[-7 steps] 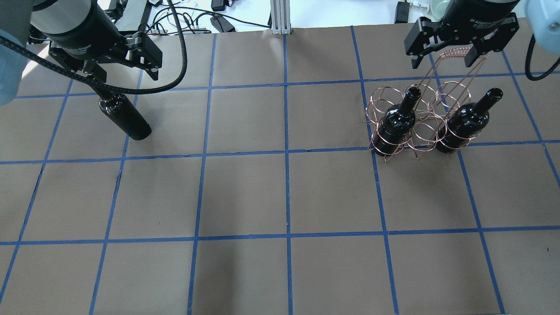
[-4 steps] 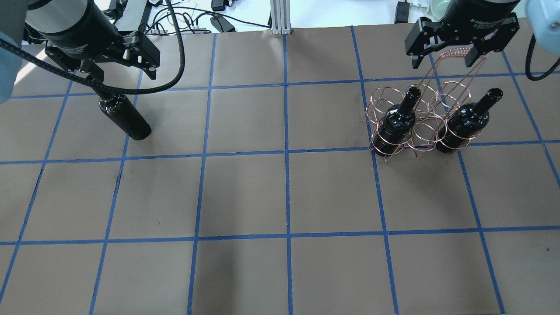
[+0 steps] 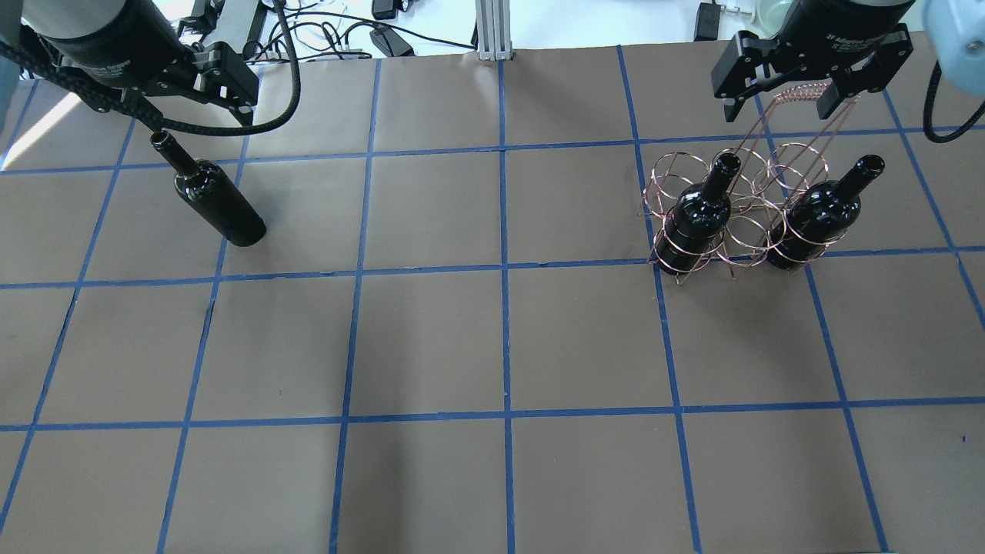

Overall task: Place wine into wine basket
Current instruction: 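Lower the left gripper toward the neck of the black wine bottle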

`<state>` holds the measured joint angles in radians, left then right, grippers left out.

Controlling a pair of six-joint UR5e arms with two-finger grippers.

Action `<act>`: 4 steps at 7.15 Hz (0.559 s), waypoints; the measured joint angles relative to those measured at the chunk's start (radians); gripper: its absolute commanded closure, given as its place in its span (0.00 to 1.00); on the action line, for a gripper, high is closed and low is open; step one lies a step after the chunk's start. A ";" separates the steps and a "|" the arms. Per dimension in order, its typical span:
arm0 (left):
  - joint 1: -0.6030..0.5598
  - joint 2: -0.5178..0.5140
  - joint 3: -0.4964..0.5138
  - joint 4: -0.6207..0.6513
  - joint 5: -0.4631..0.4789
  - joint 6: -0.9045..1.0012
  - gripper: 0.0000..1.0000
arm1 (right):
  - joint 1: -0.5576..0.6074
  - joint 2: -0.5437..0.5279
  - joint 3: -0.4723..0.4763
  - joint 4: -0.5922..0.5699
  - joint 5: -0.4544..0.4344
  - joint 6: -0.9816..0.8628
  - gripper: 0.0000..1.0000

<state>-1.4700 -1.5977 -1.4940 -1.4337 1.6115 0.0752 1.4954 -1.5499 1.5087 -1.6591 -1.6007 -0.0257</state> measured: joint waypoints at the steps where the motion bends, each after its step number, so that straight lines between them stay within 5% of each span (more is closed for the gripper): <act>1: 0.052 -0.051 0.022 0.013 -0.002 0.027 0.00 | 0.000 0.000 0.003 0.000 0.000 0.001 0.00; 4: 0.155 -0.202 0.050 0.057 -0.015 0.144 0.00 | -0.001 -0.001 0.009 -0.001 0.001 0.000 0.00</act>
<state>-1.3152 -1.8001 -1.4439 -1.3763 1.5968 0.2187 1.4941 -1.5506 1.5181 -1.6606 -1.5996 -0.0255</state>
